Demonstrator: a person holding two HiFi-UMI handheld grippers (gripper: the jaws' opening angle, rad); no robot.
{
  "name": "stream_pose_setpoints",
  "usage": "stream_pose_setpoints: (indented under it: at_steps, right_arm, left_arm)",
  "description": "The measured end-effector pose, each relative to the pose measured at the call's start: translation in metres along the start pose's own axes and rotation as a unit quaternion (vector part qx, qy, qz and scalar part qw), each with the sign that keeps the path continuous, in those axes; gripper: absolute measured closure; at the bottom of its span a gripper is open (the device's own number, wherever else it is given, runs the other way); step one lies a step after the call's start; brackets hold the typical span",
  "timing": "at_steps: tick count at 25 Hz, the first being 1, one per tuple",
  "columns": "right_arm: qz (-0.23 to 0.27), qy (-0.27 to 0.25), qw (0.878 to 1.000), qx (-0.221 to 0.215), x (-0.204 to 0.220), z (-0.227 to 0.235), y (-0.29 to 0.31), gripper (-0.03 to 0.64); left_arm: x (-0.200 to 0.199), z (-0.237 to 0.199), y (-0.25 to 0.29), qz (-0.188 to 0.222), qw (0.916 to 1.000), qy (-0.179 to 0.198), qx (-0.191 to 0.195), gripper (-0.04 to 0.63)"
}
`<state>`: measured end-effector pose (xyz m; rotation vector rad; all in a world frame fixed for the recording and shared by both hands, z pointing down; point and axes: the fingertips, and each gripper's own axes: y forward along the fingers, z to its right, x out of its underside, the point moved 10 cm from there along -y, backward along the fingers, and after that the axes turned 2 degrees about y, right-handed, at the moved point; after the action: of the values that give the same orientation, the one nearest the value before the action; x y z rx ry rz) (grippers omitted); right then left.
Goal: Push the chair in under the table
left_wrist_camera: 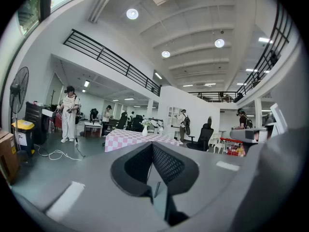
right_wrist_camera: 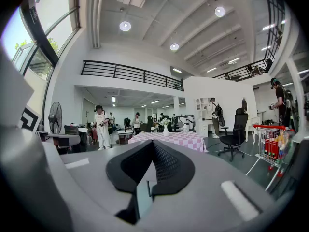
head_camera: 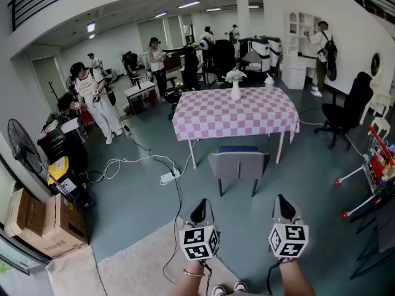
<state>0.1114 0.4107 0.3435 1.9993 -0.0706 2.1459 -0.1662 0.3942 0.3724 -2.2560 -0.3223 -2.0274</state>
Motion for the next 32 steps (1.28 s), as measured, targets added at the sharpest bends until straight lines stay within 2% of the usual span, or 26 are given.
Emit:
stream_pose_setpoints:
  at_steps: [11, 17, 24, 26, 29, 32]
  right_arm:
    - [0.0, -0.001, 1.0, -0.005, -0.001, 0.002, 0.001, 0.607]
    - [-0.002, 0.038, 0.999, -0.013, 0.012, 0.005, 0.002, 0.606]
    - [0.004, 0.036, 0.999, -0.015, 0.011, 0.007, -0.007, 0.601]
    - [0.004, 0.034, 0.999, -0.013, 0.011, 0.005, -0.01, 0.593]
    - [0.0, 0.037, 0.999, -0.009, 0.01, 0.002, -0.01, 0.529]
    - [-0.001, 0.04, 0.999, -0.002, 0.009, 0.0, -0.009, 0.506]
  left_arm:
    - [-0.001, 0.003, -0.002, -0.002, 1.0, 0.001, -0.005, 0.595]
    - [0.006, 0.001, -0.004, -0.01, 0.9999, 0.001, -0.003, 0.595]
    - [0.0, 0.003, -0.013, -0.006, 1.0, 0.005, -0.006, 0.592]
    - [-0.001, 0.003, -0.015, -0.003, 1.0, 0.003, 0.001, 0.524]
    - [-0.005, 0.0, -0.017, 0.0, 1.0, 0.003, 0.006, 0.517]
    - [-0.007, -0.005, -0.018, -0.001, 0.9999, 0.003, 0.013, 0.485]
